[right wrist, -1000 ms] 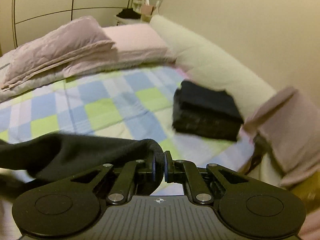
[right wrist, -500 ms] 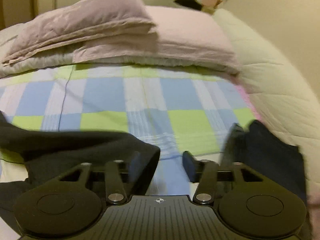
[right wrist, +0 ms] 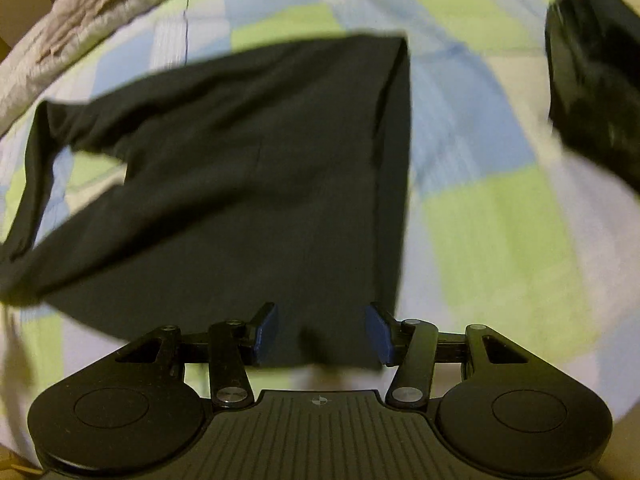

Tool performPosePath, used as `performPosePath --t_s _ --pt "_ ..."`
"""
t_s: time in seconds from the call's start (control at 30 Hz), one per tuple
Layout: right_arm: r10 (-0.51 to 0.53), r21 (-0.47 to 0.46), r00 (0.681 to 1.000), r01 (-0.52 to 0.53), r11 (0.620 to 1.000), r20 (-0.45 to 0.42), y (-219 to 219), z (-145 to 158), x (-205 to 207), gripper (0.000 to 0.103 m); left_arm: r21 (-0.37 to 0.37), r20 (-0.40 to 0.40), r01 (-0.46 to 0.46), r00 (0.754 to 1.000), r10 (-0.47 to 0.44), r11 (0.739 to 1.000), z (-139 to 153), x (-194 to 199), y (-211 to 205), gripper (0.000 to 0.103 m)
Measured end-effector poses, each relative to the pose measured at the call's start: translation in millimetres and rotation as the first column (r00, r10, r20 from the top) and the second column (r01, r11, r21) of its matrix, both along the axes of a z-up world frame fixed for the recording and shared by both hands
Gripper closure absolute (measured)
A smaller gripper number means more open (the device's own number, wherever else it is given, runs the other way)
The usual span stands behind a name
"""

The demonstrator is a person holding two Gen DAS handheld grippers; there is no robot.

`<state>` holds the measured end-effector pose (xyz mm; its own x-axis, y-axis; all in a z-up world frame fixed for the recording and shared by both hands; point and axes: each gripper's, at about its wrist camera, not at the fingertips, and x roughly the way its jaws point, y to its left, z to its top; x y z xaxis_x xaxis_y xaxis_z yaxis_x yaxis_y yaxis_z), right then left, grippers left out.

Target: Fold clothes

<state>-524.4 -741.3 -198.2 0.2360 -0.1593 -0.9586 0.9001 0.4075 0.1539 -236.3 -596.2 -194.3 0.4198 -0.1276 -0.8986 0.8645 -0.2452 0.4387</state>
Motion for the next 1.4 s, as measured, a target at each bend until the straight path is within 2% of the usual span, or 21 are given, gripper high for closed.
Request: performPosePath --t_s 0.07,0.17,0.27,0.3,0.37,0.4,0.47,0.53,0.6,0.7,0.8,0.87,0.9,0.93,0.97,1.0,1.03,1.13,1.27,1.37,1.4 --pt "-0.058 0.034 0.998 0.058 0.998 -0.004 20 -8 3 0.051 0.024 0.027 0.050 0.998 -0.051 0.998 -16 5 25 0.042" --pt "-0.165 0.062 0.986 0.166 0.984 -0.012 44 -16 5 0.051 0.021 0.041 0.117 0.992 -0.118 0.993 -40 21 48 0.042" --pt "-0.256 0.054 0.966 0.257 0.965 -0.023 61 -17 12 0.050 -0.003 0.033 0.177 0.984 -0.176 0.984 -64 42 57 0.042" --pt "-0.288 0.048 0.957 0.288 0.956 -0.021 68 -17 14 0.050 -0.009 0.025 0.187 0.982 -0.186 0.982 -68 49 57 0.046" --pt "-0.358 0.042 0.934 0.357 0.933 0.009 78 -17 14 0.046 -0.020 0.003 0.199 0.980 -0.199 0.980 -75 62 56 0.074" --pt "-0.390 0.043 0.920 0.389 0.920 0.029 81 -18 15 0.037 -0.014 -0.020 0.194 0.981 -0.194 0.981 -75 69 55 0.097" --pt "-0.447 0.048 0.891 0.445 0.894 0.074 88 -21 16 0.032 -0.034 -0.101 0.158 0.982 -0.161 0.987 -63 85 49 0.097" --pt "-0.489 0.058 0.864 0.486 0.872 0.117 92 -25 18 0.032 -0.071 -0.189 0.085 0.977 -0.097 0.994 -42 105 46 0.097" --pt "-0.529 0.056 0.832 0.528 0.847 0.164 95 -30 17 0.032 -0.104 -0.241 0.040 0.968 -0.064 0.994 -20 120 45 0.097" --pt "-0.607 0.022 0.762 0.619 0.785 0.224 92 -38 8 0.032 -0.107 -0.277 0.040 0.959 -0.068 0.994 3 130 41 0.097" --pt "-0.691 0.001 0.667 0.719 0.695 0.280 84 -51 -11 0.033 -0.067 -0.298 0.065 0.951 -0.082 0.996 8 130 37 0.097" --pt "-0.706 -0.006 0.623 0.752 0.660 0.337 75 -60 -22 0.033 -0.031 -0.298 0.085 0.950 -0.090 0.996 6 125 38 0.097" --pt "-0.706 -0.002 0.616 0.754 0.657 0.350 69 -62 -26 0.033 -0.016 -0.296 0.089 0.951 -0.090 0.996 5 123 38 0.097" --pt "-0.704 0.003 0.611 0.755 0.656 0.361 64 -64 -29 0.036 0.001 -0.296 0.092 0.951 -0.087 0.996 6 120 38 0.097" --pt "-0.703 0.008 0.606 0.755 0.655 0.373 58 -65 -32 0.079 0.017 -0.296 0.093 0.952 -0.084 0.996 7 116 39 0.097" --pt "-0.718 0.040 0.591 0.761 0.647 0.368 53 -66 -38 0.097 0.034 -0.299 0.094 0.951 -0.079 0.995 11 112 40 0.097" --pt "-0.739 0.074 0.562 0.776 0.627 0.370 50 -64 -47 0.097 0.051 -0.311 0.096 0.948 -0.075 0.994 15 109 40 0.098" --pt "-0.702 0.043 0.621 0.738 0.674 0.349 42 -37 -65 0.098 0.110 -0.388 0.107 0.920 -0.057 0.988 38 87 46 0.098" --pt "-0.677 0.007 0.666 0.711 0.703 0.315 34 9 -114 0.098 0.180 -0.540 0.055 0.840 0.052 0.982 62 53 45 0.097" --pt "-0.595 -0.059 0.757 0.629 0.775 0.270 19 30 -135 0.097 0.219 -0.592 0.041 0.800 0.100 0.975 52 21 40 0.096" --pt "-0.589 -0.061 0.766 0.621 0.781 0.258 15 28 -139 0.097 0.238 -0.597 0.034 0.794 0.118 0.971 43 11 39 0.096"
